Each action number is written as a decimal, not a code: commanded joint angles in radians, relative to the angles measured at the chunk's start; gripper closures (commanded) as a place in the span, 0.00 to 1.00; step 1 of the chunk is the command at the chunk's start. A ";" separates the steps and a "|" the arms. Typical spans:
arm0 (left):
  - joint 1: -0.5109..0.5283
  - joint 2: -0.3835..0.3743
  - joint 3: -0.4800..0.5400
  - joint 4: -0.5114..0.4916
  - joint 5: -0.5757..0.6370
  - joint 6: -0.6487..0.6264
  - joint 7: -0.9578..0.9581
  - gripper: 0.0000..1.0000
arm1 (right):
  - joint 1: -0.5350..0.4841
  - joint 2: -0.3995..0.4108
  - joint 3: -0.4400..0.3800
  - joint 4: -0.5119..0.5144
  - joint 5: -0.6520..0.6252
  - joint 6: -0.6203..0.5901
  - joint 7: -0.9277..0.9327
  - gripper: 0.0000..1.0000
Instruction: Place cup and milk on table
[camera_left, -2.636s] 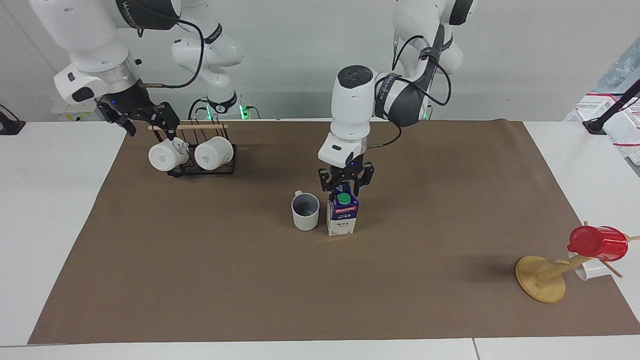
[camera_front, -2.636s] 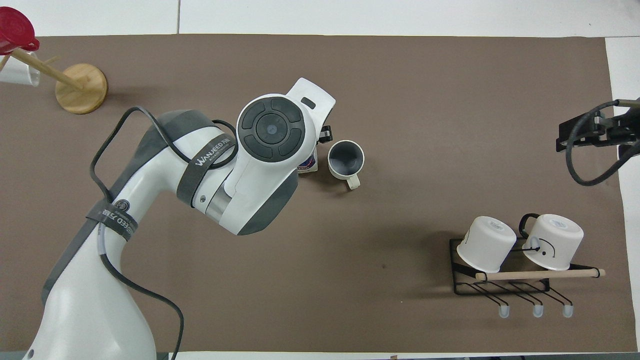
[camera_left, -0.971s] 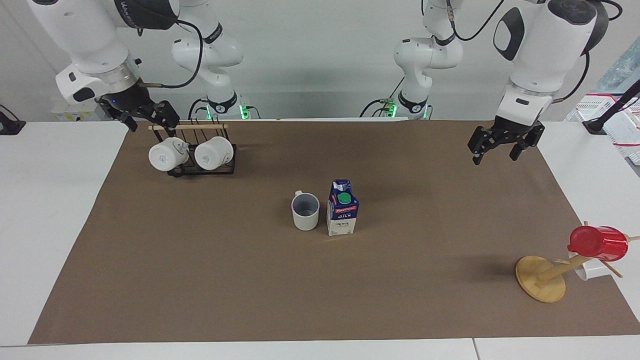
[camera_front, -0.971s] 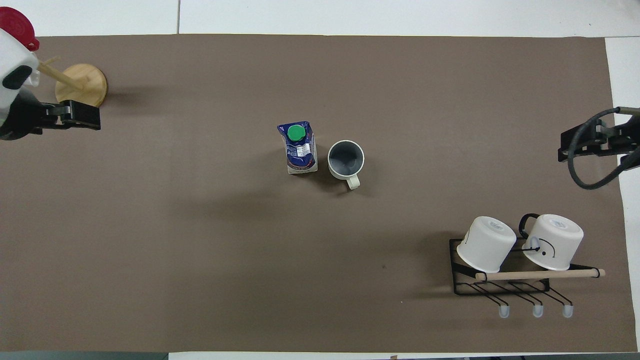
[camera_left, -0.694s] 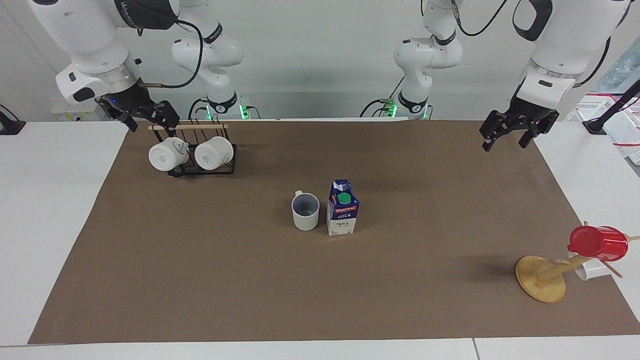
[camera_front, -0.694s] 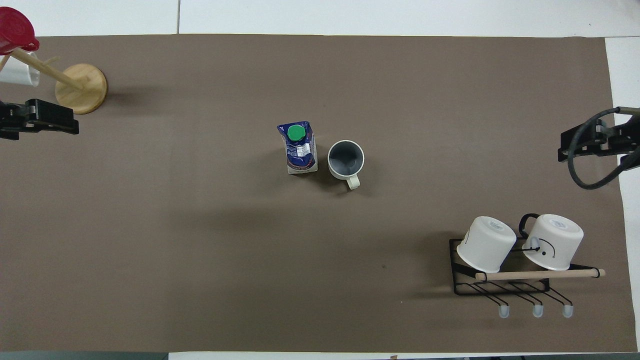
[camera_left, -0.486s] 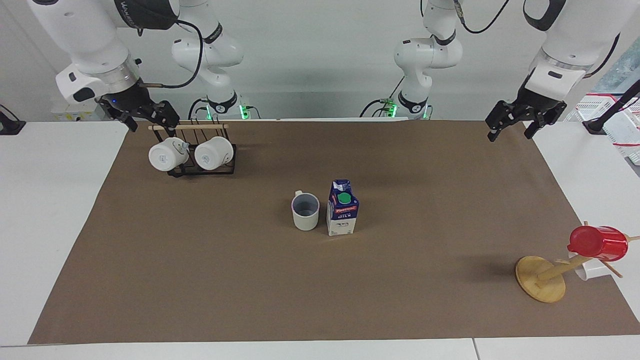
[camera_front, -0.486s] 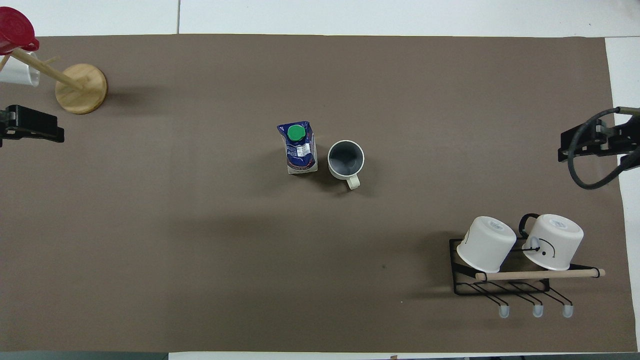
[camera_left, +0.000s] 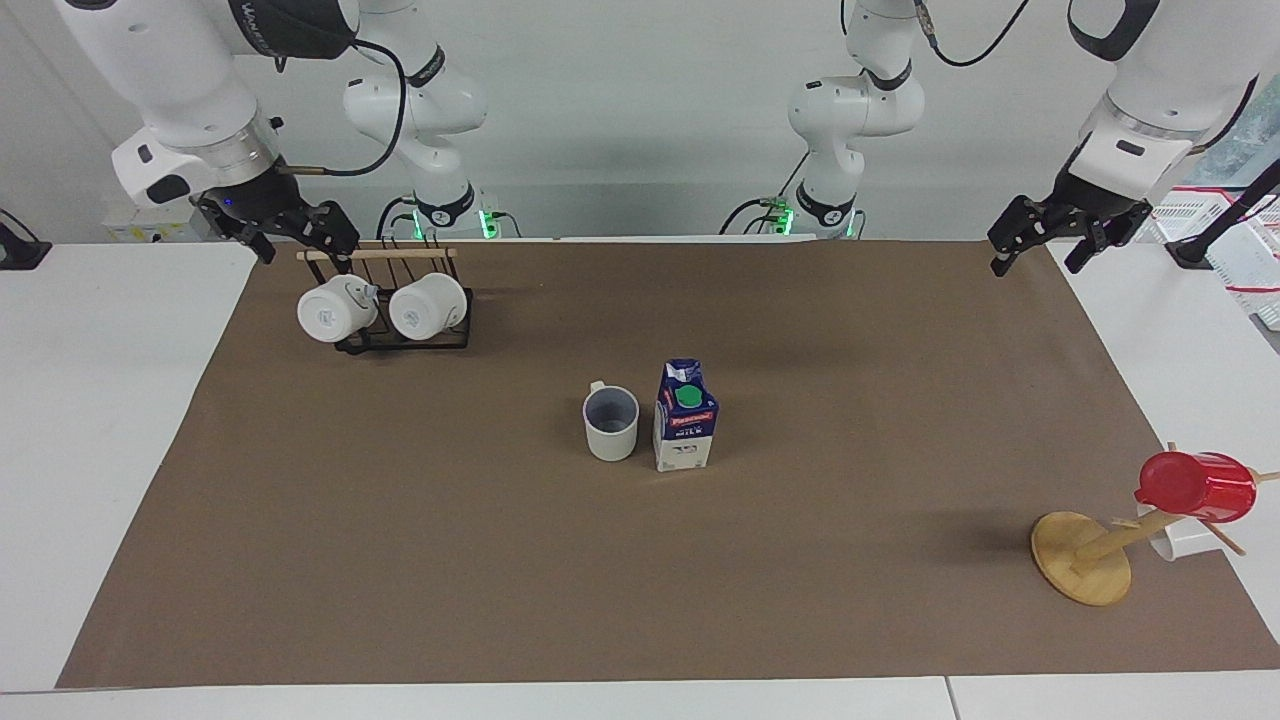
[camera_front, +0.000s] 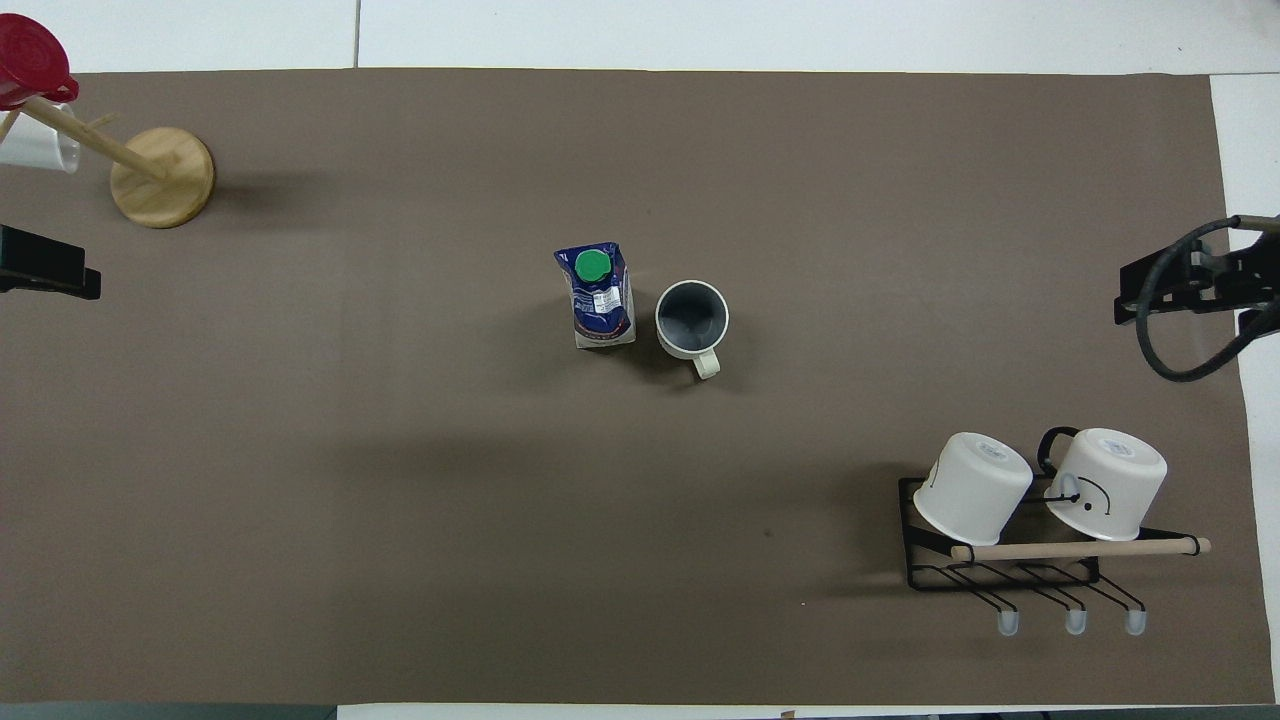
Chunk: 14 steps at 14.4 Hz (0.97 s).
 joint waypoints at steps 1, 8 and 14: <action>0.011 -0.027 -0.002 -0.028 -0.019 -0.008 0.022 0.00 | -0.007 -0.024 -0.002 -0.036 0.031 0.030 -0.071 0.00; 0.011 -0.027 -0.002 -0.031 -0.019 0.003 0.022 0.00 | -0.013 -0.024 -0.005 -0.037 0.017 0.074 -0.066 0.00; 0.011 -0.027 -0.002 -0.032 -0.019 0.003 0.022 0.00 | -0.012 -0.024 -0.005 -0.036 -0.004 0.079 -0.069 0.00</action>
